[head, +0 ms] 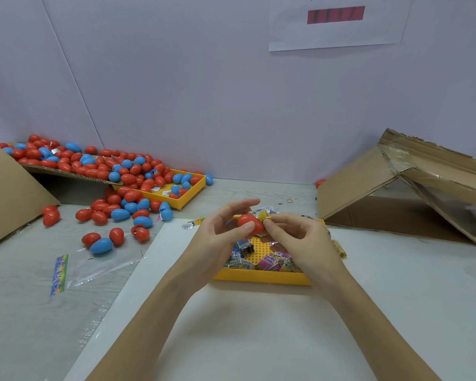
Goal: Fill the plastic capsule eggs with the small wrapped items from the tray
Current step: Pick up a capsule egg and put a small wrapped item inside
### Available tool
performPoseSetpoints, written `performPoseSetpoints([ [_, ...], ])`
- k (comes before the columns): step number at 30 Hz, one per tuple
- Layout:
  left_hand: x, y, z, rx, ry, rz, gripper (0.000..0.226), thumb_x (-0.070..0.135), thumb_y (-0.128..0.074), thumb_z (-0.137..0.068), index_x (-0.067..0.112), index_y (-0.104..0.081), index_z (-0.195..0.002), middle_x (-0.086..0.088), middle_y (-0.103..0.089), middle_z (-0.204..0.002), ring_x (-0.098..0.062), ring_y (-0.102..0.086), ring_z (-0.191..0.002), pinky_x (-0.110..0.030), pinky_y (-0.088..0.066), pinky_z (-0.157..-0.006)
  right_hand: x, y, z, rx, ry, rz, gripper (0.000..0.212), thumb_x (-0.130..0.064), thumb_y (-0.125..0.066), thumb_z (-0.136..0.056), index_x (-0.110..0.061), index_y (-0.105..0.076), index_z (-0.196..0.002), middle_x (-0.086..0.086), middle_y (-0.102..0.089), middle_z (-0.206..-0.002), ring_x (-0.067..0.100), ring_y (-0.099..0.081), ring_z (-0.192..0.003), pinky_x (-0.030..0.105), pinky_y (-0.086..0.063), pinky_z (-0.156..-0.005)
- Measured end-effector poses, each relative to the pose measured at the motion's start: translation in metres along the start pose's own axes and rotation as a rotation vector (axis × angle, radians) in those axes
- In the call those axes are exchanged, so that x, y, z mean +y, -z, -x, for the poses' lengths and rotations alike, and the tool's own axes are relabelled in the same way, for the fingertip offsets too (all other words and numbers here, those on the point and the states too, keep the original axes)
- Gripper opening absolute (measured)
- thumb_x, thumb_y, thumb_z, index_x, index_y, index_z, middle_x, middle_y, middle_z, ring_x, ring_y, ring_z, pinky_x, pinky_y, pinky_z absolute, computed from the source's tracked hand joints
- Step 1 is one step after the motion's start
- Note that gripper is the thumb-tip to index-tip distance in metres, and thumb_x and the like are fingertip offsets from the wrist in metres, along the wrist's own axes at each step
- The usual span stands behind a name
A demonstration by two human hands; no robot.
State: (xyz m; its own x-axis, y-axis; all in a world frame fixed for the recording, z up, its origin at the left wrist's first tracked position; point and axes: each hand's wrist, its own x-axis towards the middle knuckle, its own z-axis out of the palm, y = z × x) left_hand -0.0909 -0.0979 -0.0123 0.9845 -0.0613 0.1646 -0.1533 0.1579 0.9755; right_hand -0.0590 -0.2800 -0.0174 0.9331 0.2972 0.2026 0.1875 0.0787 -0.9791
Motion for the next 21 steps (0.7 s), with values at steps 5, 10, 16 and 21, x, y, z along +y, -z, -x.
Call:
performPoseSetpoints([
  [5,0.0017,0.0009,0.0002,-0.015,-0.034,-0.068,0.043,0.024,-0.078,-0.086,0.037,-0.068,-0.127,0.008,-0.067,-0.113,-0.013,-0.066,-0.109,-0.025,-0.055,-0.088,-0.0052,-0.0011,-0.0017,0.045,-0.081,-0.191,0.033,-0.040,-0.075,-0.083,-0.015,-0.078,-0.106,0.006,-0.079,-0.099,0.018,-0.076,-0.095,0.022,-0.058,-0.073],
  [10,0.0006,0.0012,0.0012,-0.035,-0.038,-0.086,0.043,0.024,-0.076,-0.086,0.035,-0.067,-0.127,0.008,-0.069,-0.111,-0.012,-0.066,-0.109,-0.024,-0.054,-0.087,-0.0033,0.0014,-0.0024,0.059,-0.114,-0.172,0.025,-0.030,-0.075,-0.085,-0.010,-0.075,-0.101,0.010,-0.078,-0.096,0.023,-0.075,-0.094,0.025,-0.059,-0.075],
  [16,0.0002,0.0013,0.0014,-0.050,-0.049,-0.109,0.042,0.025,-0.075,-0.086,0.032,-0.068,-0.127,0.002,-0.068,-0.114,-0.016,-0.065,-0.109,-0.029,-0.055,-0.092,-0.0065,0.0051,-0.0019,-0.068,-0.245,-0.318,0.022,-0.023,-0.066,-0.096,-0.007,-0.075,-0.109,0.009,-0.077,-0.104,0.017,-0.074,-0.095,0.023,-0.057,-0.073],
  [21,0.0002,0.0018,0.0013,-0.049,-0.063,-0.155,0.039,0.027,-0.077,-0.088,0.035,-0.069,-0.125,0.003,-0.067,-0.113,-0.014,-0.067,-0.105,-0.027,-0.056,-0.089,-0.0045,0.0050,-0.0021,-0.066,-0.211,-0.167,0.023,-0.027,-0.065,-0.097,-0.010,-0.074,-0.109,0.008,-0.078,-0.105,0.021,-0.074,-0.101,0.028,-0.057,-0.079],
])
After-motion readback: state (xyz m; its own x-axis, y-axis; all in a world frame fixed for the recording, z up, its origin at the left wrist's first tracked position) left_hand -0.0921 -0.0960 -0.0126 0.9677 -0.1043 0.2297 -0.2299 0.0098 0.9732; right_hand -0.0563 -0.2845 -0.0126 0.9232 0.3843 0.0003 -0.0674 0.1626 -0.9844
